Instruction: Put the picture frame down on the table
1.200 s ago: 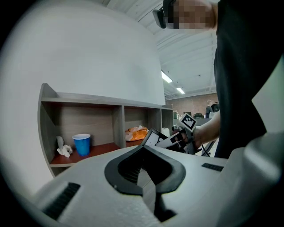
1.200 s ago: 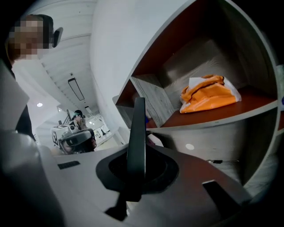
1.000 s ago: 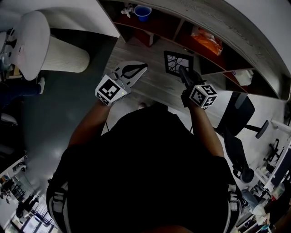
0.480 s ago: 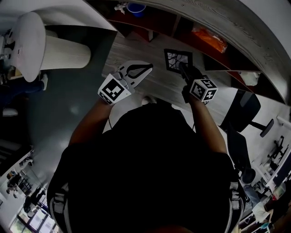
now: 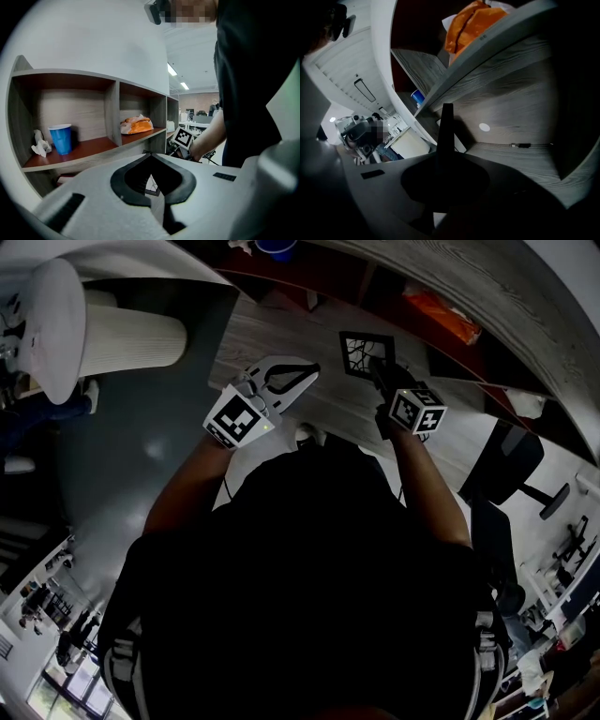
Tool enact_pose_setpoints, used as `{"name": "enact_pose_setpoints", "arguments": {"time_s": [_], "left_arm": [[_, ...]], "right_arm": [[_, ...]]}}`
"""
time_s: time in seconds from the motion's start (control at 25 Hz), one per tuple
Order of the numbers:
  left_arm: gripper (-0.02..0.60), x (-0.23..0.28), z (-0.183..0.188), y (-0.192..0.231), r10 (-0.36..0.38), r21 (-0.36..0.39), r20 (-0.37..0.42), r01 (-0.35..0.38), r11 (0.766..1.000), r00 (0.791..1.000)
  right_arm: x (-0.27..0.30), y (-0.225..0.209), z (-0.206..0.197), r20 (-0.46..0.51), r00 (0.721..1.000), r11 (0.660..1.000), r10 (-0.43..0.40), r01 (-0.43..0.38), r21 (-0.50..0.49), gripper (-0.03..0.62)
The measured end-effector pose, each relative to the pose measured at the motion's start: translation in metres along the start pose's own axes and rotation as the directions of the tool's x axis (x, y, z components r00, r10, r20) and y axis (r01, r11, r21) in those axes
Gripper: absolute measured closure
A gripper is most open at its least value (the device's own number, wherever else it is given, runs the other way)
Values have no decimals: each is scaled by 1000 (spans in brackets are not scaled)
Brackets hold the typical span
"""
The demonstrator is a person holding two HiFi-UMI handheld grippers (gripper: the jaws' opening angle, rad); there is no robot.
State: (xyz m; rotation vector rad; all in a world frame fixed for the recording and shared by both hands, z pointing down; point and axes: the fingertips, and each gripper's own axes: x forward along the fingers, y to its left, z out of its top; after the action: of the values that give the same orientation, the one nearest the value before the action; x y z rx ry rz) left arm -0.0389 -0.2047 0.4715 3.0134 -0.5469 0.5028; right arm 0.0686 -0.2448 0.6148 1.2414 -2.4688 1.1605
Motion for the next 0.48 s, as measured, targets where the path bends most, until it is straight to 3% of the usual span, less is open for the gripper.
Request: {"name": "enact_pose_setpoints", "arguments": {"time_s": [0.48], "left_arm": [[565, 14, -19, -6, -4, -68, -37, 1, 998, 999]], "right_arm": [[23, -36, -30, -78, 996, 997, -48, 52, 51, 577]]}}
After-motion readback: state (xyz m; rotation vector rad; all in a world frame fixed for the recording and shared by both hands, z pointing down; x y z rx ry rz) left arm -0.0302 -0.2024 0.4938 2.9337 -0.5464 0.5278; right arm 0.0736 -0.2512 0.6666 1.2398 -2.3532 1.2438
